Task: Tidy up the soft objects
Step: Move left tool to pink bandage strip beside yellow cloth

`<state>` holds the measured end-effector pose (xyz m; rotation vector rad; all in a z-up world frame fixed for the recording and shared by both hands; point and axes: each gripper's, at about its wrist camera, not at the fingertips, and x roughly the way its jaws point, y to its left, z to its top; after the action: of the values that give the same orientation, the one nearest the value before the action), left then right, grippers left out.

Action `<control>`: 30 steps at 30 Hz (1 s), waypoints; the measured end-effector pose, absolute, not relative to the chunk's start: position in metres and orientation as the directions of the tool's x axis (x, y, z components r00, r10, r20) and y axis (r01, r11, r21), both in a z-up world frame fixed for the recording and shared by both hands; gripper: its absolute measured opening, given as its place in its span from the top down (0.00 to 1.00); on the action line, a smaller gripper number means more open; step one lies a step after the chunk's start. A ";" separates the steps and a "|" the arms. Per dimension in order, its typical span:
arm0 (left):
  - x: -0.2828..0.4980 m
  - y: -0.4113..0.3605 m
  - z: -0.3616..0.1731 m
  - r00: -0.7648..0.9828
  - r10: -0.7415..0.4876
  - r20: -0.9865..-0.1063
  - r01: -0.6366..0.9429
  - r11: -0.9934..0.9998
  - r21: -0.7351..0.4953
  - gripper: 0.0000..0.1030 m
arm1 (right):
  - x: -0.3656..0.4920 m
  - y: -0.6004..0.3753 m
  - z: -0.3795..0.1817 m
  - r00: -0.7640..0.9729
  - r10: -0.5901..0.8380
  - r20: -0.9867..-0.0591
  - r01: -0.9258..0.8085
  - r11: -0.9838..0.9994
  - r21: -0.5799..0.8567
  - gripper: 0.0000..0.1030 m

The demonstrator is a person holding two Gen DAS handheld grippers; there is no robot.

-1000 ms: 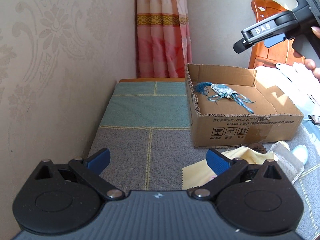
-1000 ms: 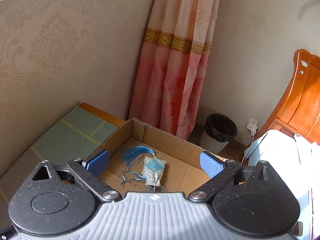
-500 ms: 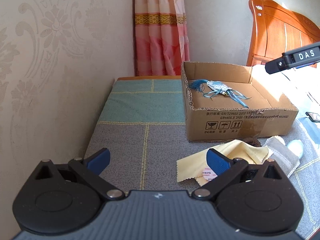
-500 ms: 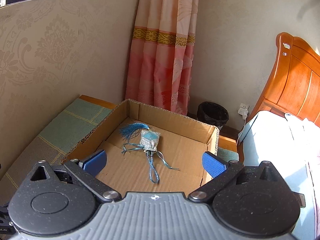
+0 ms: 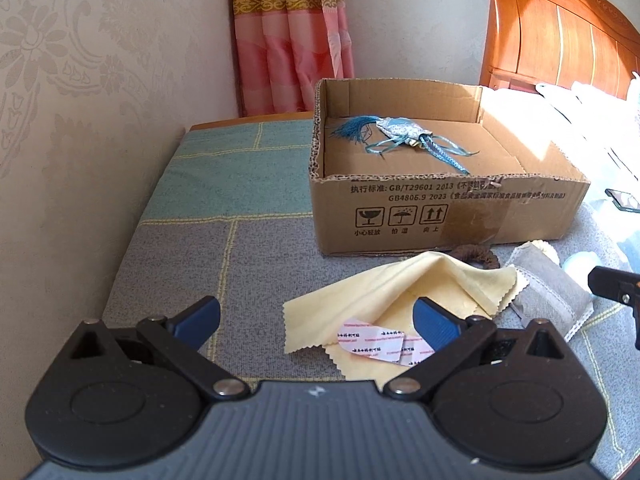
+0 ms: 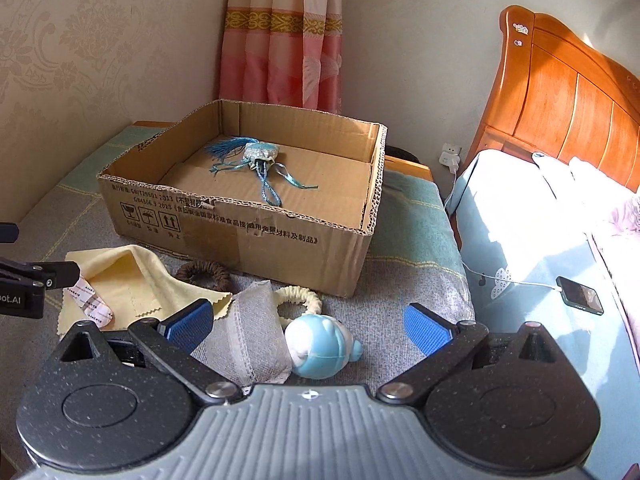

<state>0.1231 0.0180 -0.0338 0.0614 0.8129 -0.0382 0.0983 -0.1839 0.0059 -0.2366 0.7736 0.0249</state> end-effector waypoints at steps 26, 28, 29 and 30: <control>0.109 0.031 -0.034 0.596 0.039 -0.802 0.047 0.995 0.084 0.01 | 0.076 -0.199 0.006 0.746 -0.031 -0.665 -0.127 0.974 -0.189 0.00; 0.115 0.026 -0.033 0.610 0.025 -0.792 0.058 0.995 0.076 0.01 | 0.074 -0.199 0.007 0.749 -0.028 -0.662 -0.128 0.974 -0.187 0.00; 0.120 0.024 -0.035 0.606 0.022 -0.795 0.054 0.996 0.069 0.01 | 0.073 -0.199 0.008 0.750 -0.027 -0.661 -0.128 0.974 -0.185 0.00; 0.124 0.022 -0.037 0.596 0.016 -0.803 0.052 0.997 0.058 0.01 | 0.072 -0.199 0.008 0.752 -0.027 -0.659 -0.127 0.975 -0.185 0.00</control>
<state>0.1243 0.0216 -0.0373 0.0783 0.9323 -0.0206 0.0722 -0.1994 0.0085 -0.2246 0.7197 0.0547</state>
